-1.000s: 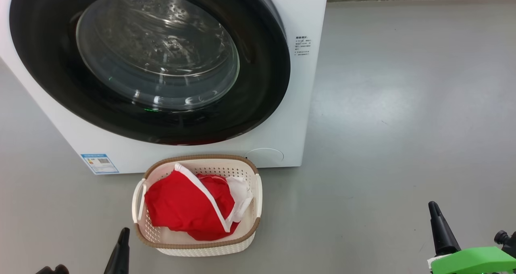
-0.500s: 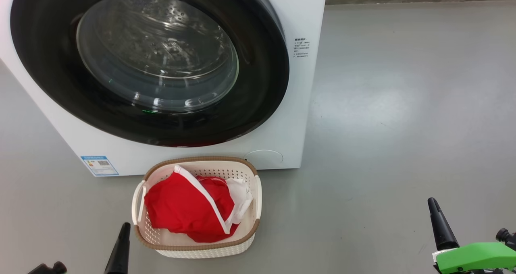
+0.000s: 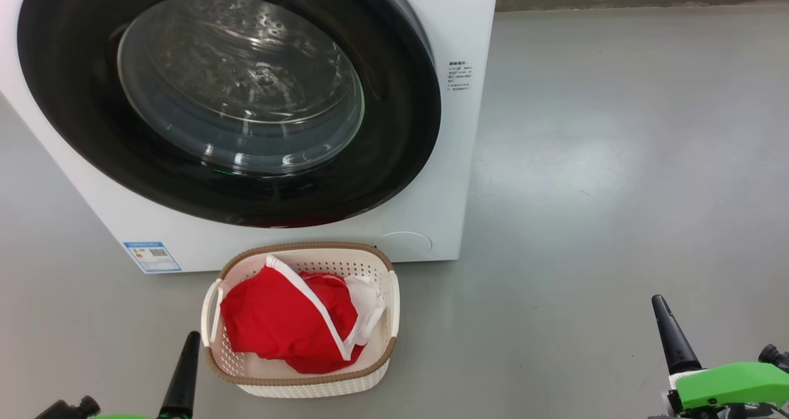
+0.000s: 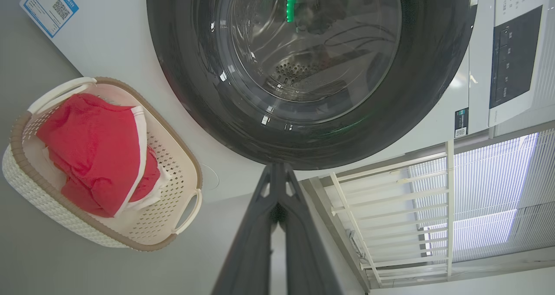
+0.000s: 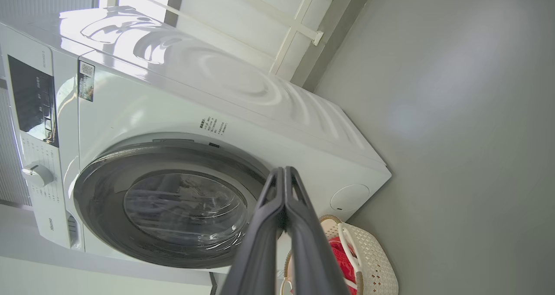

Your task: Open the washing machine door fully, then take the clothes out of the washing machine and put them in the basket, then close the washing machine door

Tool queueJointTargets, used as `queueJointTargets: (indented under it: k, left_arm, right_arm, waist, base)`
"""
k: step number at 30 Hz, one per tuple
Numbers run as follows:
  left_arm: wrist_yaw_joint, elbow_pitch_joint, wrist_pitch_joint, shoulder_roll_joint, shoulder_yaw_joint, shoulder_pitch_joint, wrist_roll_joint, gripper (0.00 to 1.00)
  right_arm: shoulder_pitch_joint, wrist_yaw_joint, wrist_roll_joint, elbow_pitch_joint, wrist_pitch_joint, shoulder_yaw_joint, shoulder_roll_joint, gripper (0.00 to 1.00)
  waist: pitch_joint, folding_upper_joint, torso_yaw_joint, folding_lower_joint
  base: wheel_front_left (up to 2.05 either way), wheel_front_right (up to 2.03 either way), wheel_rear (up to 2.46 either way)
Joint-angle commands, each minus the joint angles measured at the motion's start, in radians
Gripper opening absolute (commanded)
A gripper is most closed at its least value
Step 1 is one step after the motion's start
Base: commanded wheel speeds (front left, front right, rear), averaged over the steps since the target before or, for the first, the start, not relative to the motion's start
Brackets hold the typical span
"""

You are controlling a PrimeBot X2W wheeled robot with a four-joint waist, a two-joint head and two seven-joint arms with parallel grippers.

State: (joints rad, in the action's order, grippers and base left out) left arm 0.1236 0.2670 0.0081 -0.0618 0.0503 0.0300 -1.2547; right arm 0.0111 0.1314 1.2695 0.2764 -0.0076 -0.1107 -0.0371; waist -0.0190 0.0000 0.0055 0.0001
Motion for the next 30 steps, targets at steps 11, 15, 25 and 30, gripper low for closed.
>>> queueJointTargets:
  k: [11,15,25,30]
  left_arm:
    - [0.006,-0.020,0.038,-0.003,0.041,0.055,-0.132,0.00]
    - [0.006,-0.019,0.049,-0.001,0.044,0.060,-0.173,0.00]
    - [0.007,-0.018,0.078,0.004,0.053,0.072,-0.274,0.00]
    - [0.007,-0.018,0.093,0.006,0.057,0.079,-0.325,0.00]
  right_arm:
    - [-0.080,-0.001,0.141,-0.028,0.037,0.020,-0.024,0.00]
    - [-0.087,-0.001,0.180,-0.028,0.049,0.020,-0.025,0.00]
    - [-0.106,-0.001,0.278,-0.029,0.078,0.020,-0.028,0.00]
    - [-0.116,-0.001,0.328,-0.029,0.093,0.020,-0.030,0.00]
  waist:
    - [0.006,0.0000,-0.002,-0.0001]
    - [0.008,0.0000,-0.003,-0.0001]
    - [0.013,0.0000,-0.004,-0.0001]
    - [0.016,0.0000,-0.005,-0.0001]
  base:
    - [0.00,0.00,0.00]
    - [0.00,0.00,0.00]
    - [0.00,0.00,0.00]
    - [0.00,0.00,0.00]
